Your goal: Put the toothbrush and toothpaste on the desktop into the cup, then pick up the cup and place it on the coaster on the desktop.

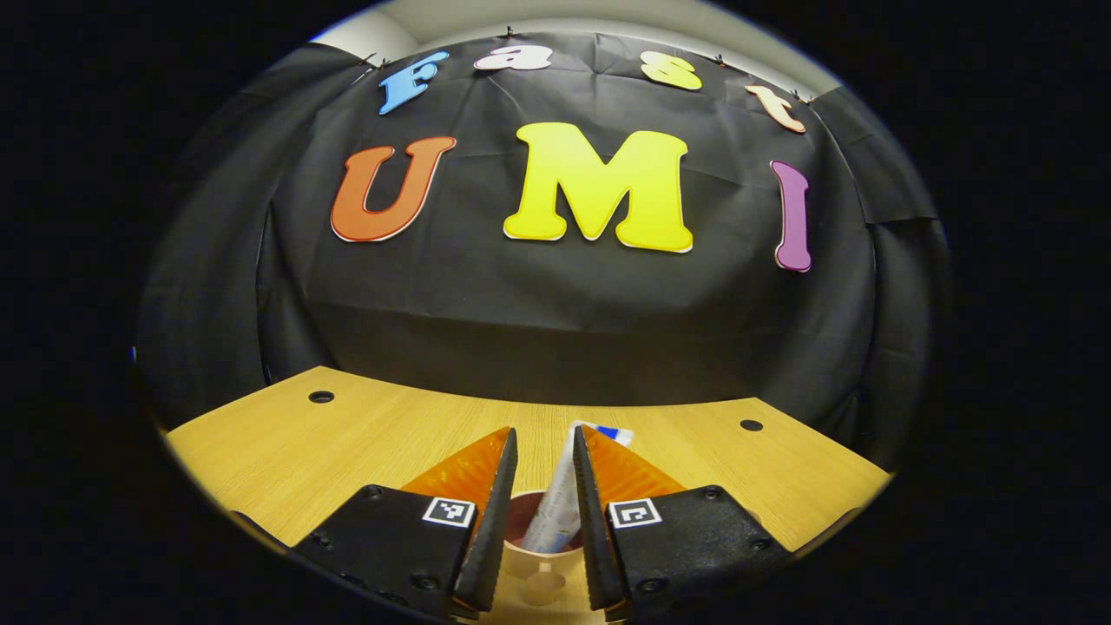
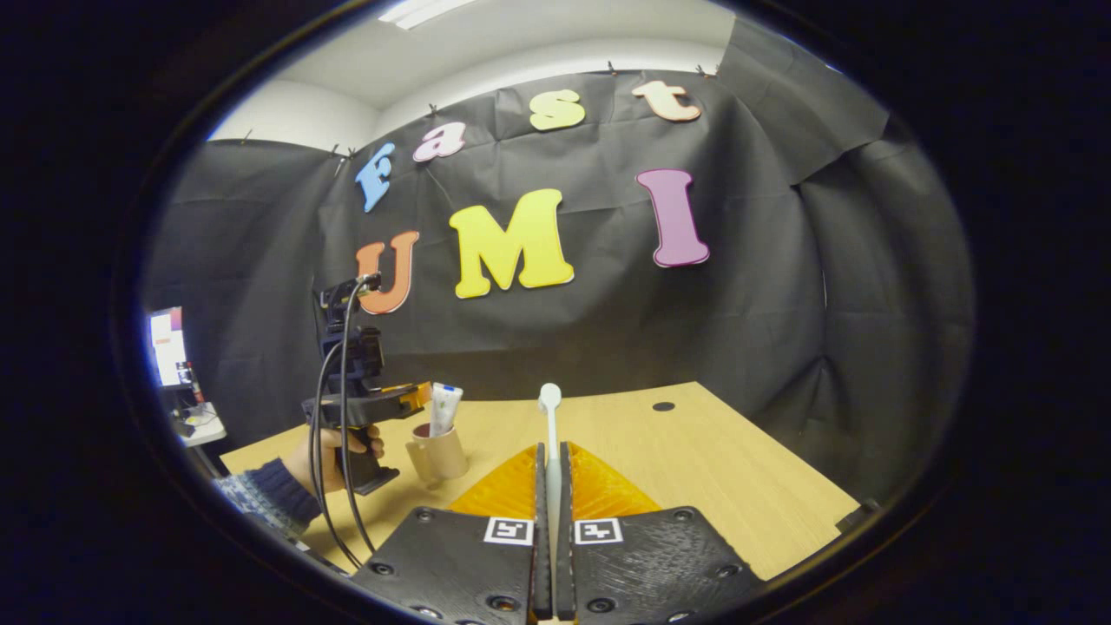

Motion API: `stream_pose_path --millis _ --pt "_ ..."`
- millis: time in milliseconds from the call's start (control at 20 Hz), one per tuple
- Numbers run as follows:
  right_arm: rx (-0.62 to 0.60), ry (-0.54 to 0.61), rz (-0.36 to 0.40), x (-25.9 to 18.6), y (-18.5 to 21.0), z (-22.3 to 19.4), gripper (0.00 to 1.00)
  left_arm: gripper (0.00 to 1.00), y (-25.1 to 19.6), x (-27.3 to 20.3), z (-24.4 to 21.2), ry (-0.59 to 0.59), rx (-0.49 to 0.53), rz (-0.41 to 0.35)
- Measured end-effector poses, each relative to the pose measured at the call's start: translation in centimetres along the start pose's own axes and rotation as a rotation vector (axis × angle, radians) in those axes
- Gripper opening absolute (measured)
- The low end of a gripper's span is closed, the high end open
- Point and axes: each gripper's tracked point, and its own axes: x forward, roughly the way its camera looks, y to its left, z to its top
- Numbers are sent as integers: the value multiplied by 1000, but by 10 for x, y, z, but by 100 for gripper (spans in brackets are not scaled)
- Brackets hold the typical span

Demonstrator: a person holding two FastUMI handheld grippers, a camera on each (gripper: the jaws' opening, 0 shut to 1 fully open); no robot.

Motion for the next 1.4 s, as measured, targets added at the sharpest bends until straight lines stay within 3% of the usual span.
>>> stream_pose_path --millis 100,150,200,250,400,600,700,750,1050,1250,1400 --pt "-2 2 1 1 2 -2 2 42 0 -5 1 -6 -7 -5" --pt "-5 3 4 2 4 -3 2 53 1 -9 3 -15 -8 -6" --pt "-11 0 7 4 6 -4 2 46 3 -13 7 -31 -8 -7" --pt "-18 -2 6 5 7 -6 2 49 6 -18 9 -44 -4 -5" --pt "-24 -2 -14 20 11 -9 2 76 12 -31 14 -77 23 -6" --pt "-12 20 -8 52 32 -5 2 100 23 -51 -1 -38 21 -24" --pt "-13 43 6 66 47 -6 0 94 31 -62 -2 -24 18 -21" --pt "-11 47 9 73 53 -4 2 100 35 -70 -1 -25 17 -18" --pt "-24 37 43 127 105 18 2 100 61 -129 12 -45 26 0" --pt "-19 31 71 164 147 34 2 100 92 -172 18 -73 39 70" --pt "-11 5 74 194 171 49 2 100 101 -195 13 -76 15 82"
